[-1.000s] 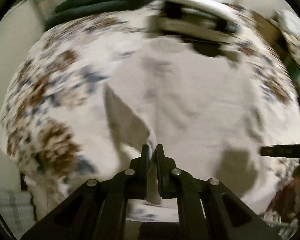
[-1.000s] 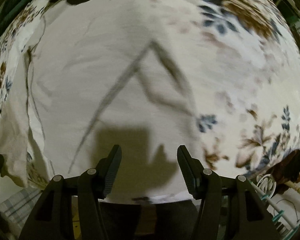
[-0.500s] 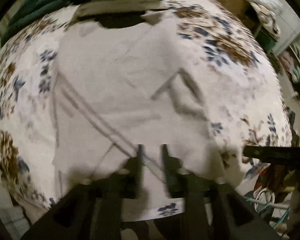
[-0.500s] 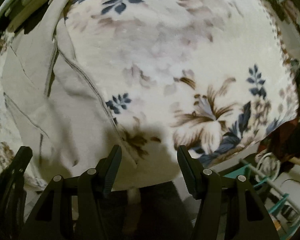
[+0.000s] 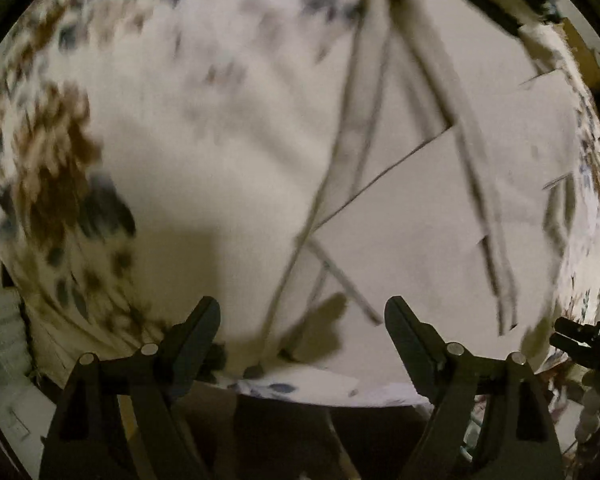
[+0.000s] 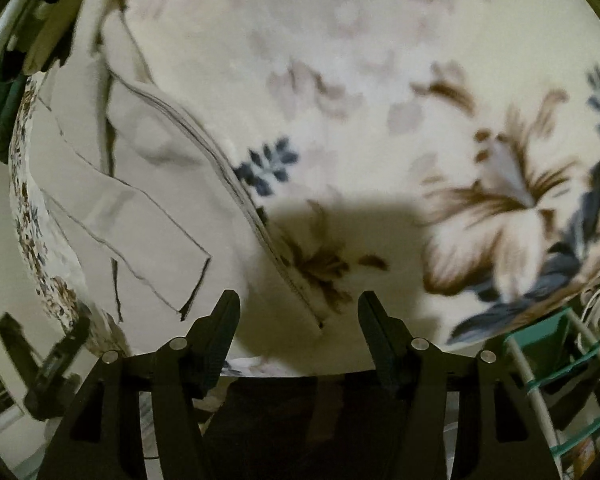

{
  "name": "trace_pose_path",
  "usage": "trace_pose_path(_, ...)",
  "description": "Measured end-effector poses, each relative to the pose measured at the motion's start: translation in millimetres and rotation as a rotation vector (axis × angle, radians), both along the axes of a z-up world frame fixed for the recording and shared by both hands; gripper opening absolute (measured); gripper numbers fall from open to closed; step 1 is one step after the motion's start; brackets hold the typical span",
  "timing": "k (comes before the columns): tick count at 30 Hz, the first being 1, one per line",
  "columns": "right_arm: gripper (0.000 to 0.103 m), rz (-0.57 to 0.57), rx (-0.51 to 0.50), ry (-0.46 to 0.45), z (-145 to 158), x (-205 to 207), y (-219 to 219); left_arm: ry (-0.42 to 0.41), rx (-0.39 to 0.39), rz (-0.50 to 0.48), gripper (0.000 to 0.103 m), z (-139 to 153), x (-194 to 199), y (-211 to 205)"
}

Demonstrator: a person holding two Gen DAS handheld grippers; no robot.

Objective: Fold small clothes

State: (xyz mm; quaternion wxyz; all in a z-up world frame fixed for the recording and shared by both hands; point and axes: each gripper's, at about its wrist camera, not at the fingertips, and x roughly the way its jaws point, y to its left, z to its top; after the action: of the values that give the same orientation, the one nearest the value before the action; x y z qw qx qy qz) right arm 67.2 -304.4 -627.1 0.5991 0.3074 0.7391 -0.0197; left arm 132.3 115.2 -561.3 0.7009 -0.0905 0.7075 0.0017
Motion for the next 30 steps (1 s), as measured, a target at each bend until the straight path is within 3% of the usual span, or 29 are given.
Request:
trace_pose_path(3, 0.064, 0.001, 0.017, 0.012, -9.2, -5.4, 3.4, 0.038, -0.042, -0.032, 0.083, -16.9, -9.3, -4.4)
trace_pose_path(5, 0.064, 0.009, 0.011, 0.009, -16.0, -5.0, 10.4, 0.046, -0.063, -0.051, 0.072, -23.9, -13.9, -11.5)
trace_pose_path(7, 0.062, 0.019, 0.014, 0.002, -15.4, -3.0, 14.6, 0.031, -0.032, -0.070, 0.040, -24.4, -17.2, -18.1)
trace_pose_path(8, 0.051, 0.033, 0.013, -0.001, -15.3, -2.2, 18.5, 0.011, -0.020, -0.079, 0.026, -21.6, -18.2, -20.7)
trace_pose_path(9, 0.041, 0.048, 0.008, 0.000, -12.6, -1.9, 19.1, -0.004, -0.026, -0.076, 0.005, -18.1, -19.8, -21.7)
trace_pose_path(10, 0.019, 0.057, 0.009, 0.000, -11.0, -1.6, 22.1, -0.006, -0.036, -0.067, 0.005, -15.6, -20.6, -21.3)
trace_pose_path(11, 0.006, 0.056, 0.017, 0.002, -9.3, -1.4, 24.8, -0.015, -0.036, -0.054, 0.005, -11.5, -21.7, -22.5)
trace_pose_path(12, 0.004, 0.049, 0.024, 0.001, -5.7, -2.5, 25.3, -0.022, -0.038, -0.047, 0.005, -6.9, -23.1, -21.5)
trace_pose_path(18, 0.003, -0.035, 0.125, -0.030, 30.1, -3.4, 9.5, -0.012, -0.111, 0.081, 0.005, 30.1, -28.5, -3.2)
trace_pose_path(22, 0.003, -0.055, 0.174, -0.081, 59.9, 17.7, -4.5, -0.055, -0.156, 0.153, 0.005, 65.1, -9.9, 9.9)
trace_pose_path(26, 0.003, -0.080, 0.197, -0.158, 86.5, 66.7, -18.3, -0.140, -0.173, 0.174, 0.005, 95.4, 51.0, 11.6)
trace_pose_path(30, 0.003, -0.138, 0.153, -0.229, 99.3, 132.1, -33.9, -0.216, -0.176, 0.166, 0.009, 97.3, 113.6, 5.3)
